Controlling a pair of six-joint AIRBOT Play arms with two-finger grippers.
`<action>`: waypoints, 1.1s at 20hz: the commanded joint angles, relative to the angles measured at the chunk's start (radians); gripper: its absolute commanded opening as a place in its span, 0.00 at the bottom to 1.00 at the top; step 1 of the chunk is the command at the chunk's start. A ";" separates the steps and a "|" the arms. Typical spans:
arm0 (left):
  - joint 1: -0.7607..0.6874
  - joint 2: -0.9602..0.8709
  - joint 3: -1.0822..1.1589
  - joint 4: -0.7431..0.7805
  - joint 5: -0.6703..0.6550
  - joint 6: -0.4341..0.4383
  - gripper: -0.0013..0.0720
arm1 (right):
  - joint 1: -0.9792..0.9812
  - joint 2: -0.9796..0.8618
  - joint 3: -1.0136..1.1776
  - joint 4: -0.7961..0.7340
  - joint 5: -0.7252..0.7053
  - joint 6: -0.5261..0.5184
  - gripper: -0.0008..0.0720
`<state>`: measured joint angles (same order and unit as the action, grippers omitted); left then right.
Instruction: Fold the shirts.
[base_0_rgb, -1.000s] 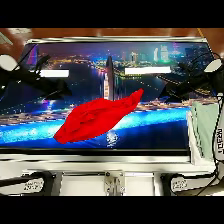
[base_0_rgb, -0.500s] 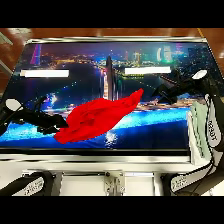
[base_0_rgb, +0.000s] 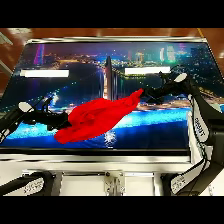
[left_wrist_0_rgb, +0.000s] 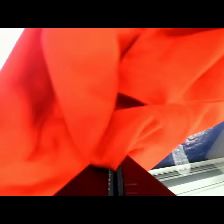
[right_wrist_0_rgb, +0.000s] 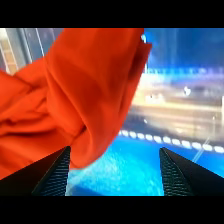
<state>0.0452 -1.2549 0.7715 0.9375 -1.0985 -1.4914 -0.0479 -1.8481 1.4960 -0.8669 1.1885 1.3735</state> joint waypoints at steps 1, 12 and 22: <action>-0.002 0.002 0.019 -0.026 0.006 0.048 0.07 | 0.051 -0.035 0.001 0.029 -0.090 0.010 0.94; 0.045 0.151 0.410 0.020 -0.002 0.097 0.07 | 0.072 0.079 0.154 0.024 -0.018 -0.199 0.08; 0.206 0.406 1.390 0.024 0.077 0.092 0.07 | -0.001 0.823 0.476 -0.100 -0.210 -0.192 0.08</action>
<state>0.2287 -0.9157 1.9934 0.9527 -1.0569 -1.3979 -0.0425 -1.2091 1.9293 -0.9176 1.0779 1.1492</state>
